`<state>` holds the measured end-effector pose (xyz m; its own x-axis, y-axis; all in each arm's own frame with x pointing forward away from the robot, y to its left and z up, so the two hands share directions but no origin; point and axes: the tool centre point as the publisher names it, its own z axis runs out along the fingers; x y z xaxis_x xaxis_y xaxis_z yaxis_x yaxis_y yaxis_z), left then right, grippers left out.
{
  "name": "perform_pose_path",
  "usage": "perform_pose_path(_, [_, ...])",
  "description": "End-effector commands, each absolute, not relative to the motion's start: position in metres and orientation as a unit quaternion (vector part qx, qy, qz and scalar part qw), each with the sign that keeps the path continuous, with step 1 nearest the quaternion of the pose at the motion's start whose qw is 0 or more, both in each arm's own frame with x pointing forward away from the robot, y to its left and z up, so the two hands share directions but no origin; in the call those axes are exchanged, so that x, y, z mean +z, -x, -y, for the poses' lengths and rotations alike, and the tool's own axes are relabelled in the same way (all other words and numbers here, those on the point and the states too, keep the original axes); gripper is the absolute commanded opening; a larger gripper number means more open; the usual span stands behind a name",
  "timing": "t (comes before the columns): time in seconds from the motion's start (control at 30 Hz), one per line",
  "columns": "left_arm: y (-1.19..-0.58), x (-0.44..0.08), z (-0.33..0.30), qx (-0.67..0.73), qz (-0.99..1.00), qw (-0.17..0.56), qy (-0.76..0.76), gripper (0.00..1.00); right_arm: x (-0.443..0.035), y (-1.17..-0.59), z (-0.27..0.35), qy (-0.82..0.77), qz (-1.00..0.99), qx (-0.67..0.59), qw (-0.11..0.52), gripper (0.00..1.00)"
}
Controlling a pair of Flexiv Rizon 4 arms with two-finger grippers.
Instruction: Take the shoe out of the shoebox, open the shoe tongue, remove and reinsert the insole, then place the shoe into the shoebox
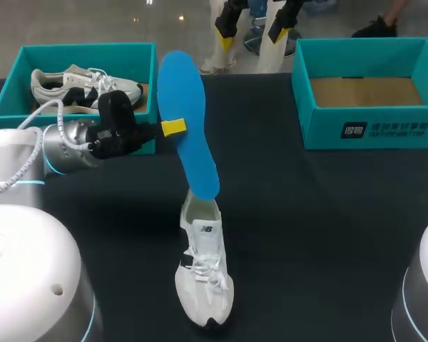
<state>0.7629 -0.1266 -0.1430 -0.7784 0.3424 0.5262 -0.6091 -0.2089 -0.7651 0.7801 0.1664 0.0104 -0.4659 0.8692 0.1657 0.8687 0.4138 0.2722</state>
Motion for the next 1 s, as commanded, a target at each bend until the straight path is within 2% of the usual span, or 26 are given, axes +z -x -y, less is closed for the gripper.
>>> perform_pose_path(0.03, [-0.764,-0.145,0.127,0.768,0.546,0.312,-0.119,0.00,0.011,-0.781,-0.167,-0.517,-0.841,0.161,0.000,1.00])
perform_pose_path(0.07, [-0.764,-0.145,0.127,0.768,0.546,0.312,-0.119,0.00,0.011,-0.781,-0.167,-0.517,-0.841,0.161,0.000,1.00])
perform_pose_path(0.17, [-0.784,-0.141,0.127,0.739,0.501,0.377,-0.246,0.00,0.011,-0.781,-0.167,-0.517,-0.841,0.161,0.000,1.00])
perform_pose_path(0.33, [-0.792,-0.142,0.127,0.646,0.476,0.474,-0.364,0.00,0.011,-0.781,-0.167,-0.517,-0.841,0.161,0.000,1.00])
perform_pose_path(0.63, [-0.800,-0.144,0.131,0.556,0.510,0.466,-0.461,0.00,0.011,-0.781,-0.167,-0.517,-0.841,0.161,0.000,1.00])
perform_pose_path(1.0, [-0.809,-0.163,0.139,0.446,0.555,0.509,-0.484,0.00,0.011,-0.781,-0.167,-0.517,-0.841,0.161,0.000,1.00])
